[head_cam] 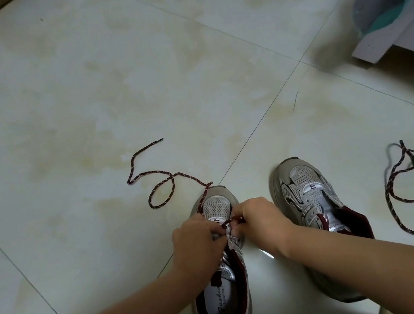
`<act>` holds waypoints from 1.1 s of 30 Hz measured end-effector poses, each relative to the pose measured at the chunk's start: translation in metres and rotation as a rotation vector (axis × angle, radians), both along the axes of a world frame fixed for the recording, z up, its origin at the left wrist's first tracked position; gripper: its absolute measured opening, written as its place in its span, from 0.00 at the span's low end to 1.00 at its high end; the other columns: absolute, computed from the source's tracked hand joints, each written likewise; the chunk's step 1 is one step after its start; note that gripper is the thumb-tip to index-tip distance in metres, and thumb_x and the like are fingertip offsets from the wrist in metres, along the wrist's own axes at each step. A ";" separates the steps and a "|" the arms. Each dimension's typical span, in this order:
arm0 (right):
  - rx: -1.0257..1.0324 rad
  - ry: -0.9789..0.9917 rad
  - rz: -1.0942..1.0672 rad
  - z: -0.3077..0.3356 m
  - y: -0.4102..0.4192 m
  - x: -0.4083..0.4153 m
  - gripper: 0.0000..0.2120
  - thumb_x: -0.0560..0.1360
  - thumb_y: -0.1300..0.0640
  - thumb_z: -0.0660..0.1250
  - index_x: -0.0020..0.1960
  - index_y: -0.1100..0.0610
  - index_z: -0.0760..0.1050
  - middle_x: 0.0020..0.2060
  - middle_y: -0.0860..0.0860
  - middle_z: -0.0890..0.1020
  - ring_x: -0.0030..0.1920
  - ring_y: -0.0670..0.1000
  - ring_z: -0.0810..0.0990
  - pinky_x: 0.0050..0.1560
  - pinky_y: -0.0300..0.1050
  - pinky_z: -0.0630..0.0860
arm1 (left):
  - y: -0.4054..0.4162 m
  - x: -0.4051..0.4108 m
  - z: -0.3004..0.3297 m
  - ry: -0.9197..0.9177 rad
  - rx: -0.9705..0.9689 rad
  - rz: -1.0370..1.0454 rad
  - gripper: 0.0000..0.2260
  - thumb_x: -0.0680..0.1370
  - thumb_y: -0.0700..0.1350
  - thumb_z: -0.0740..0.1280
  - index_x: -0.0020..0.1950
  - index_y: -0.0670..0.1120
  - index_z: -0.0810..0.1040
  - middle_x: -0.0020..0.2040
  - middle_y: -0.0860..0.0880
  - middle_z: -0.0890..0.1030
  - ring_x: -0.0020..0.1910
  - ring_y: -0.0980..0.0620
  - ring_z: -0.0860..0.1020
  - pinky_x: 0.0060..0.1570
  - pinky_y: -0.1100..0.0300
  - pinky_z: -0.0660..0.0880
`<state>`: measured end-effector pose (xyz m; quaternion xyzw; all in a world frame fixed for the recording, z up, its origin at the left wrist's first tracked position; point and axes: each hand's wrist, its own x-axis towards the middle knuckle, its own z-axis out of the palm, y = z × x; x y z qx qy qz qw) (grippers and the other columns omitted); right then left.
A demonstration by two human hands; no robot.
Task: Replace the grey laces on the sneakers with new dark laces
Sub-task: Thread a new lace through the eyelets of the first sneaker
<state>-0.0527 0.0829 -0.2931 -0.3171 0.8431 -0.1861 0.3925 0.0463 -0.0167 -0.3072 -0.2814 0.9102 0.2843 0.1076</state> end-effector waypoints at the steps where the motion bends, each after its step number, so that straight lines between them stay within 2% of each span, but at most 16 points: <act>1: 0.009 0.014 0.029 -0.001 0.000 0.000 0.05 0.73 0.62 0.63 0.40 0.56 0.75 0.37 0.54 0.77 0.40 0.54 0.72 0.35 0.44 0.65 | 0.000 0.000 0.000 -0.003 0.002 0.002 0.09 0.74 0.49 0.67 0.52 0.53 0.82 0.45 0.53 0.75 0.46 0.54 0.74 0.50 0.58 0.72; 5: 0.057 0.147 0.251 -0.001 -0.004 0.003 0.07 0.77 0.60 0.60 0.51 0.60 0.75 0.49 0.58 0.78 0.50 0.59 0.75 0.41 0.43 0.64 | 0.001 -0.002 0.001 0.008 0.002 0.008 0.08 0.75 0.50 0.66 0.52 0.52 0.82 0.44 0.52 0.74 0.44 0.54 0.74 0.49 0.58 0.72; 7: 0.072 0.166 0.282 0.000 -0.008 0.004 0.05 0.76 0.61 0.60 0.45 0.59 0.73 0.47 0.58 0.78 0.49 0.59 0.76 0.40 0.43 0.65 | 0.001 -0.002 0.000 0.012 0.027 0.024 0.08 0.75 0.49 0.66 0.51 0.52 0.82 0.43 0.53 0.73 0.44 0.54 0.73 0.49 0.58 0.72; 8: 0.069 0.136 0.219 0.000 -0.008 0.003 0.07 0.76 0.61 0.61 0.38 0.58 0.71 0.41 0.58 0.78 0.44 0.57 0.75 0.36 0.42 0.65 | 0.000 -0.001 -0.001 0.025 0.042 0.034 0.07 0.74 0.48 0.67 0.49 0.51 0.83 0.41 0.55 0.72 0.42 0.55 0.72 0.48 0.58 0.72; 10: 0.046 -0.092 -0.067 -0.005 -0.007 0.001 0.13 0.74 0.61 0.65 0.31 0.59 0.69 0.29 0.54 0.74 0.31 0.51 0.72 0.30 0.41 0.67 | -0.001 0.000 -0.002 0.067 0.098 0.075 0.05 0.73 0.46 0.69 0.46 0.50 0.84 0.38 0.57 0.70 0.41 0.56 0.72 0.48 0.58 0.72; 12: -0.053 -0.436 -0.447 -0.008 -0.002 -0.001 0.10 0.72 0.65 0.69 0.34 0.62 0.71 0.24 0.54 0.74 0.23 0.48 0.71 0.25 0.42 0.71 | -0.001 0.000 -0.001 0.096 0.157 0.118 0.04 0.71 0.44 0.70 0.43 0.49 0.84 0.37 0.58 0.70 0.41 0.56 0.73 0.47 0.59 0.73; 14: -0.089 -0.616 -0.632 -0.007 0.002 0.000 0.13 0.71 0.66 0.70 0.37 0.59 0.66 0.24 0.54 0.75 0.21 0.48 0.71 0.23 0.39 0.70 | 0.000 -0.001 -0.001 0.091 0.179 0.114 0.04 0.72 0.43 0.70 0.38 0.51 0.81 0.38 0.57 0.70 0.40 0.57 0.72 0.45 0.62 0.71; 17: -0.006 -0.571 -0.498 -0.005 -0.001 0.005 0.12 0.73 0.59 0.69 0.38 0.55 0.66 0.27 0.51 0.74 0.25 0.47 0.71 0.25 0.39 0.69 | 0.001 -0.002 -0.002 0.040 0.185 0.074 0.14 0.74 0.42 0.67 0.32 0.54 0.69 0.39 0.56 0.69 0.39 0.58 0.70 0.41 0.69 0.67; 19: 0.051 -0.613 -0.399 0.001 -0.004 0.005 0.08 0.71 0.55 0.69 0.43 0.54 0.70 0.31 0.49 0.73 0.28 0.47 0.71 0.26 0.38 0.72 | -0.002 -0.003 -0.003 0.013 0.244 0.075 0.16 0.75 0.39 0.65 0.31 0.55 0.66 0.38 0.56 0.68 0.36 0.60 0.68 0.35 0.72 0.64; 22: 0.058 -0.713 -0.348 0.010 -0.004 0.004 0.04 0.72 0.60 0.67 0.43 0.55 0.72 0.35 0.51 0.75 0.28 0.47 0.71 0.30 0.43 0.78 | -0.010 -0.005 0.005 -0.019 0.416 0.116 0.15 0.74 0.34 0.62 0.31 0.50 0.68 0.36 0.52 0.70 0.34 0.59 0.67 0.34 0.71 0.64; 24: 0.067 -0.676 -0.382 0.011 -0.003 0.005 0.06 0.73 0.63 0.65 0.44 0.56 0.68 0.35 0.53 0.74 0.26 0.47 0.72 0.29 0.43 0.79 | -0.019 -0.009 0.018 -0.019 0.519 0.145 0.14 0.75 0.32 0.60 0.32 0.48 0.68 0.34 0.52 0.69 0.34 0.57 0.66 0.34 0.67 0.64; 26: 0.070 -0.590 -0.418 0.009 -0.003 0.008 0.10 0.72 0.62 0.65 0.49 0.57 0.64 0.34 0.53 0.74 0.23 0.46 0.73 0.24 0.42 0.78 | -0.033 -0.012 0.034 0.003 0.640 0.170 0.13 0.76 0.32 0.58 0.34 0.46 0.69 0.36 0.52 0.71 0.36 0.56 0.68 0.37 0.65 0.65; 29: 0.062 -0.553 -0.435 0.006 -0.001 0.011 0.13 0.72 0.61 0.65 0.52 0.57 0.62 0.35 0.53 0.74 0.21 0.44 0.73 0.23 0.40 0.76 | -0.052 -0.021 0.065 0.109 0.992 0.319 0.12 0.78 0.32 0.55 0.38 0.45 0.68 0.43 0.48 0.82 0.43 0.52 0.78 0.46 0.60 0.75; 30: 0.056 -0.555 -0.433 0.005 -0.001 0.011 0.13 0.72 0.61 0.65 0.52 0.56 0.62 0.35 0.53 0.74 0.22 0.45 0.73 0.24 0.41 0.76 | -0.058 -0.024 0.076 0.164 1.155 0.410 0.12 0.79 0.33 0.53 0.40 0.44 0.68 0.41 0.45 0.83 0.42 0.49 0.81 0.47 0.56 0.78; 31: 0.046 -0.557 -0.431 0.005 0.000 0.010 0.13 0.72 0.62 0.65 0.51 0.56 0.62 0.35 0.53 0.75 0.23 0.46 0.74 0.24 0.41 0.76 | -0.064 -0.029 0.086 0.230 1.281 0.495 0.11 0.80 0.34 0.51 0.41 0.44 0.68 0.37 0.44 0.83 0.38 0.47 0.83 0.44 0.54 0.80; 33: 0.039 -0.566 -0.429 0.006 0.001 0.009 0.13 0.72 0.62 0.66 0.52 0.57 0.63 0.36 0.54 0.75 0.25 0.47 0.75 0.26 0.43 0.78 | -0.082 -0.039 0.104 0.383 1.357 0.650 0.12 0.81 0.37 0.49 0.41 0.44 0.68 0.30 0.45 0.80 0.33 0.44 0.83 0.35 0.53 0.81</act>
